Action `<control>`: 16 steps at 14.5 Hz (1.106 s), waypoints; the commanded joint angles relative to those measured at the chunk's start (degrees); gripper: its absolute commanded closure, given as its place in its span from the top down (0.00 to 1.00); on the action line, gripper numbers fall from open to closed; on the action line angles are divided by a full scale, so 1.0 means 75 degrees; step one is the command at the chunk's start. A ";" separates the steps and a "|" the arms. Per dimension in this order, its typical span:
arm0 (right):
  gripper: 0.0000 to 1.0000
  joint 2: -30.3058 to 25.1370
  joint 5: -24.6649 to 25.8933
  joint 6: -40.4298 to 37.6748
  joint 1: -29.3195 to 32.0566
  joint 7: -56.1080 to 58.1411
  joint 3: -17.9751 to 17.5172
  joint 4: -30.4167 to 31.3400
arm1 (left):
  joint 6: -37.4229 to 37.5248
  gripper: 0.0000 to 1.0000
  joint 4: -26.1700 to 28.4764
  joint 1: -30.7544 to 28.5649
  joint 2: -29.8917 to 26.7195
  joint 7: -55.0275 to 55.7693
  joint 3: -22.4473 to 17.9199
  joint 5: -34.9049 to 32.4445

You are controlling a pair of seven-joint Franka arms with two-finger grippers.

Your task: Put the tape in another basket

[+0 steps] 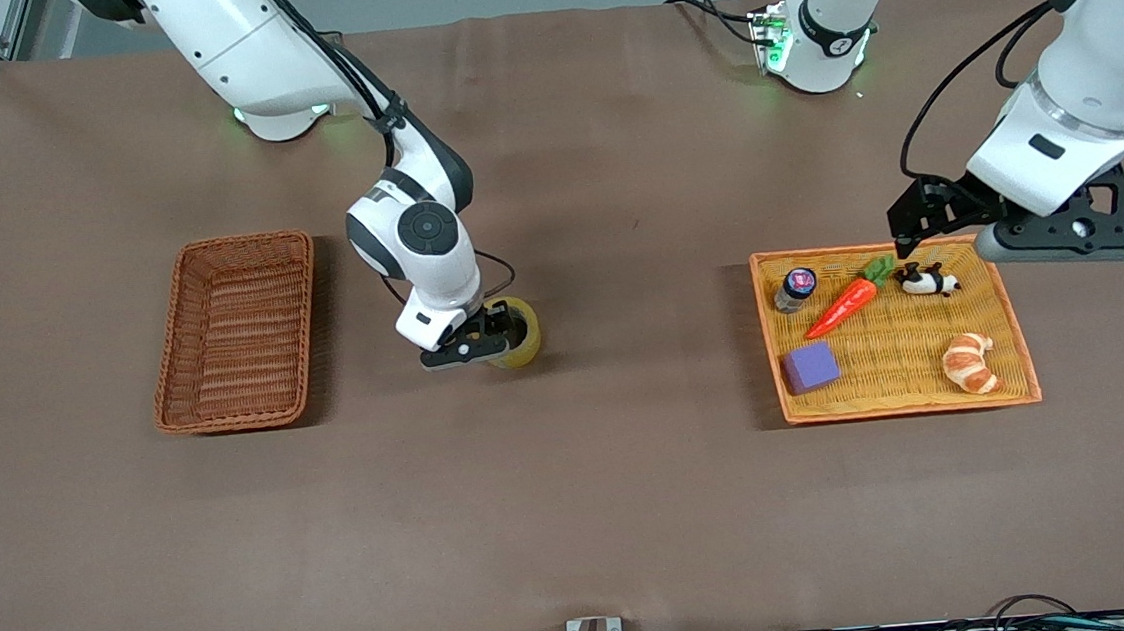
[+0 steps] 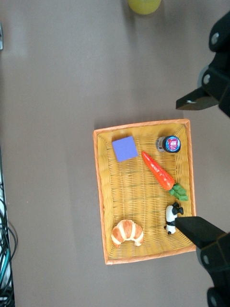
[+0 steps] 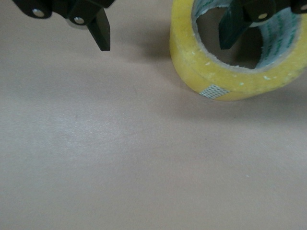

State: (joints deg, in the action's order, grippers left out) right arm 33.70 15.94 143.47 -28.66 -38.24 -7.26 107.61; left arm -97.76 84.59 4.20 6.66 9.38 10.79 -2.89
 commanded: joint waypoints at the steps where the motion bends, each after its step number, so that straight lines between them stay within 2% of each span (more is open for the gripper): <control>1: 1.00 0.0006 0.0266 0.0253 -0.0069 -0.0245 0.0019 0.0102 | -0.0675 0.98 0.0862 0.0353 -0.0490 -0.0114 -0.0431 0.0105; 5: 0.99 0.0182 0.0477 0.0441 -0.0046 -0.0257 0.0007 0.0090 | -0.0524 1.00 0.1236 0.0307 -0.0582 -0.0160 -0.0735 0.0479; 6: 0.89 0.0182 0.0488 0.0441 -0.0046 -0.0246 0.0007 0.0078 | -0.0594 1.00 0.1539 0.0307 -0.0803 -0.0184 -0.0840 0.0596; 7: 0.71 0.0182 0.0488 0.0418 -0.0057 -0.0245 0.0007 0.0067 | -0.0757 1.00 0.1762 0.0307 -0.0933 -0.0230 -0.0876 0.0678; 8: 0.44 0.0182 0.0488 0.0371 -0.0069 -0.0257 0.0007 0.0055 | -0.0817 1.00 0.1869 0.0260 -0.0981 -0.0277 -0.0888 0.0690; 9: 0.22 0.0182 0.0477 0.0347 -0.0081 -0.0327 -0.0005 0.0055 | -0.0829 1.00 0.1997 0.0225 -0.1039 -0.0289 -0.0888 0.0690; 10: 0.05 0.0182 0.0477 0.0347 -0.0069 -0.0594 -0.0005 0.0020 | -0.0852 1.00 0.2103 0.0202 -0.1098 -0.0289 -0.0888 0.0690; 11: 0.00 0.0182 0.0477 0.0324 -0.0058 -0.0701 -0.0005 -0.0120 | -0.0852 1.00 0.2139 0.0190 -0.1099 -0.0289 -0.0877 0.0679; 14: 0.00 0.0218 0.0360 -0.0319 0.0106 -0.0703 -0.0098 -0.0413 | -0.0841 1.00 0.2303 0.0201 -0.1192 -0.0278 -0.0877 0.0667; 16: 0.00 0.0031 0.0301 -0.0763 0.0503 -0.0691 -0.0541 -0.0414 | -0.0736 1.00 0.2233 0.0213 -0.1158 -0.0266 -0.0877 0.0655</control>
State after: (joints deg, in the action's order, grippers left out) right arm 35.34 17.91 141.02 -28.16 -42.25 -7.81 104.92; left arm -102.96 99.86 5.78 -0.31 8.36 4.38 1.22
